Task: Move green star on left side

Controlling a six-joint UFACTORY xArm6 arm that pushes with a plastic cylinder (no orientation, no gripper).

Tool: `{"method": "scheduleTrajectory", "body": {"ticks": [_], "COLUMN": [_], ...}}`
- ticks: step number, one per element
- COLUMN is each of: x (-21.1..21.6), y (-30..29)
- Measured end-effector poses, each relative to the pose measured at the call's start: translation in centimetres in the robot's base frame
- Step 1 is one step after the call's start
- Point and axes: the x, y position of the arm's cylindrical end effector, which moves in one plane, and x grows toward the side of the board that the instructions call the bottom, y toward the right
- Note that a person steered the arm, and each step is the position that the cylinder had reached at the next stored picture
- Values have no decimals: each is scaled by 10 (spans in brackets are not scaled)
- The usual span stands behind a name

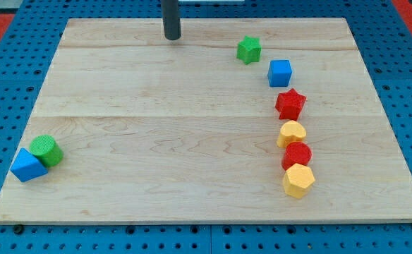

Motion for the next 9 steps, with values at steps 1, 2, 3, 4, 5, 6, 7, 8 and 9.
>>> {"method": "scheduleTrajectory", "body": {"ticks": [1,2,3,4,5,6,7,8,9], "x": [0,-12,-14,-6,37,39,45,82,83], "y": [0,45,118,173,173,85,78,124,55]}}
